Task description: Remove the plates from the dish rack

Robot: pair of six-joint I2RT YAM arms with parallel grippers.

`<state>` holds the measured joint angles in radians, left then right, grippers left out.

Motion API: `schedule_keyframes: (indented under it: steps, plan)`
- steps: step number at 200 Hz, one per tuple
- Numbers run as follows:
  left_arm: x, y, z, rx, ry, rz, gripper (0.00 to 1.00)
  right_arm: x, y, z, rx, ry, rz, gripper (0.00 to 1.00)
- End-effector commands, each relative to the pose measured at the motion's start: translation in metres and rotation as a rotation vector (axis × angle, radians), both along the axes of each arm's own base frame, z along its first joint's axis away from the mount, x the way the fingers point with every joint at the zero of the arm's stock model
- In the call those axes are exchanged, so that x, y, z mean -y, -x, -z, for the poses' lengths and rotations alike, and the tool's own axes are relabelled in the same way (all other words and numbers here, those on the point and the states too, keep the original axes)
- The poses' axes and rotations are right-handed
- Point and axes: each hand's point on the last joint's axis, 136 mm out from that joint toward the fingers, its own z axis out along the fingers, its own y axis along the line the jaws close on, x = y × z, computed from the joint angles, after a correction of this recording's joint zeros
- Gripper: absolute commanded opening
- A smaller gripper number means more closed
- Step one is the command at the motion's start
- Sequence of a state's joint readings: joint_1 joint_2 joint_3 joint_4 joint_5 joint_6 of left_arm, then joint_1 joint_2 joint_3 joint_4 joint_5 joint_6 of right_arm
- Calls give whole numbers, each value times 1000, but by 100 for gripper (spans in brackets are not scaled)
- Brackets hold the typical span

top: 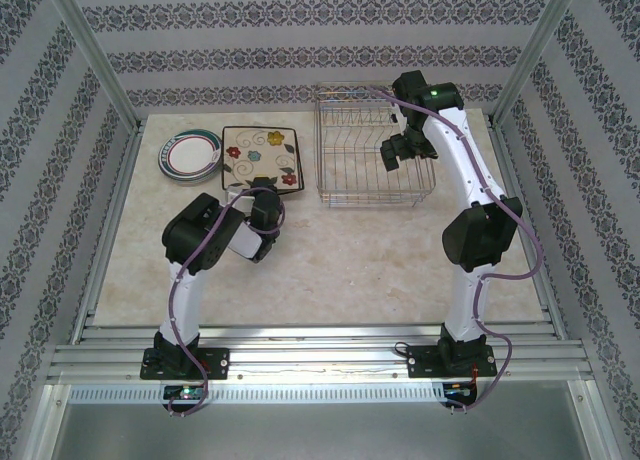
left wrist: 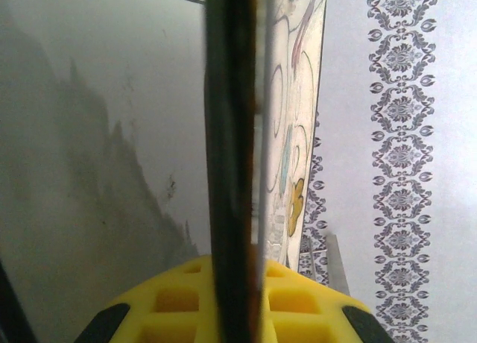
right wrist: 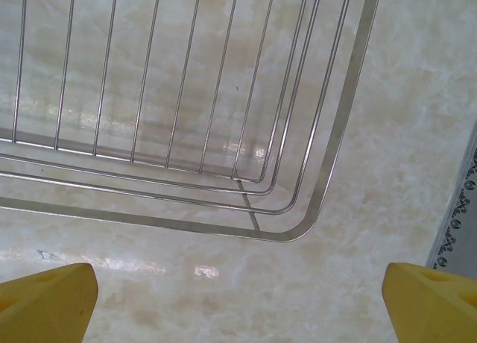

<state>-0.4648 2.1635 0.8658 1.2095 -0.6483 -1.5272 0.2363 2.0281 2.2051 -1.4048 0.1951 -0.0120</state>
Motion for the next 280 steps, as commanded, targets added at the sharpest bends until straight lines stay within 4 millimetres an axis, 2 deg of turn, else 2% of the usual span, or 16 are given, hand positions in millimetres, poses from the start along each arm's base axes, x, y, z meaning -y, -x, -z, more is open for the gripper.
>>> schedule_keyframes:
  steps: [1,116,194,246,280]
  plan:
    - [8,-8,-62,256,164,-33,0,-5,0,0,-2,17,-28,98]
    - [9,-6,-61,241,153,-51,2,-8,1,-5,11,4,-36,98]
    - [10,-3,-62,146,140,-77,0,-10,0,-7,13,0,-39,98]
    - [15,-4,-57,89,174,-56,0,-14,0,-11,24,-15,-36,98]
    - [18,-5,-44,47,210,-42,0,-18,3,-10,23,-23,-30,98]
